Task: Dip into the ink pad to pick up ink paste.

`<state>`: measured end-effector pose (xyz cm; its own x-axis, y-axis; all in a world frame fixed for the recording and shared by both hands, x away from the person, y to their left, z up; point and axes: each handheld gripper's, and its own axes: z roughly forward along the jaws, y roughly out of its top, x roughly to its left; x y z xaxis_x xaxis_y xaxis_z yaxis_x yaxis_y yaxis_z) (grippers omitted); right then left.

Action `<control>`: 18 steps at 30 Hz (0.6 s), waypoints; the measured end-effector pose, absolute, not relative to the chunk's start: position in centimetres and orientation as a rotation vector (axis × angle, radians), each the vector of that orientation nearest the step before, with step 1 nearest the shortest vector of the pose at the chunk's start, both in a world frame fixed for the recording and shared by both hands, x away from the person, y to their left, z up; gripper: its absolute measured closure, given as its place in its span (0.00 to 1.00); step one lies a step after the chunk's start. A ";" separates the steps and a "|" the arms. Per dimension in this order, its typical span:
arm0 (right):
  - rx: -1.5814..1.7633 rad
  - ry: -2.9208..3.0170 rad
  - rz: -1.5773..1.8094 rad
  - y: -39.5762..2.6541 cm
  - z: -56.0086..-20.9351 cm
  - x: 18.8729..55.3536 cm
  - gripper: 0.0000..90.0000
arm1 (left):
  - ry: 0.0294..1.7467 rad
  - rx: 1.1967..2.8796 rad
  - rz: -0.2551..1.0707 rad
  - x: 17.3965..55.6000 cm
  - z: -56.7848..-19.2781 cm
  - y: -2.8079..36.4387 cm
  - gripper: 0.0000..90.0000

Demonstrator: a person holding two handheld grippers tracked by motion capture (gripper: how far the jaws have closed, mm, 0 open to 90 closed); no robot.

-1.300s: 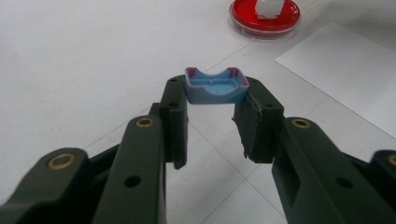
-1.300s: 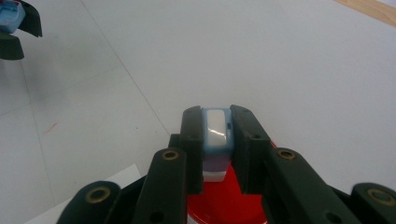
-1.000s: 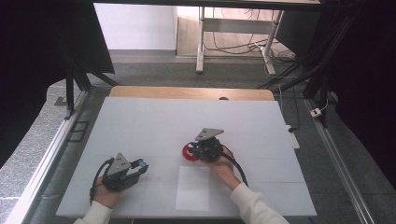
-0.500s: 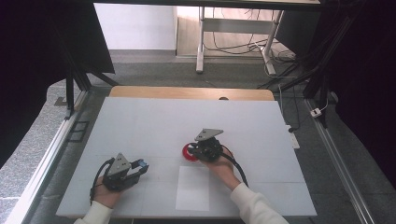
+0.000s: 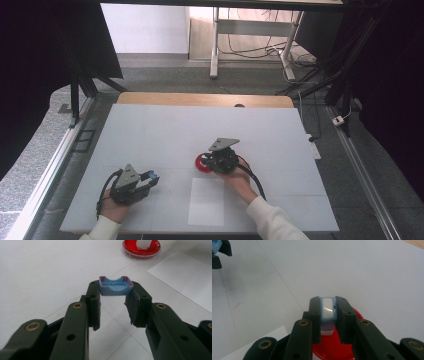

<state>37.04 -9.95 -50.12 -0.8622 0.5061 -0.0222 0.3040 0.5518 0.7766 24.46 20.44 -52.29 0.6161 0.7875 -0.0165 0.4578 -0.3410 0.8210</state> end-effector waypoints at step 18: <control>0.692 2.533 1.221 -10.2 -49.7 37.0 0.84 | 0.982 1.992 0.494 24.5 -52.3 20.6 0.72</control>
<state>37.01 -10.25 -49.68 -0.8573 0.5147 -0.0144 0.3094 0.5372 0.7847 24.51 20.63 -52.29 0.6154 0.7881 -0.0159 0.4569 -0.3403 0.8218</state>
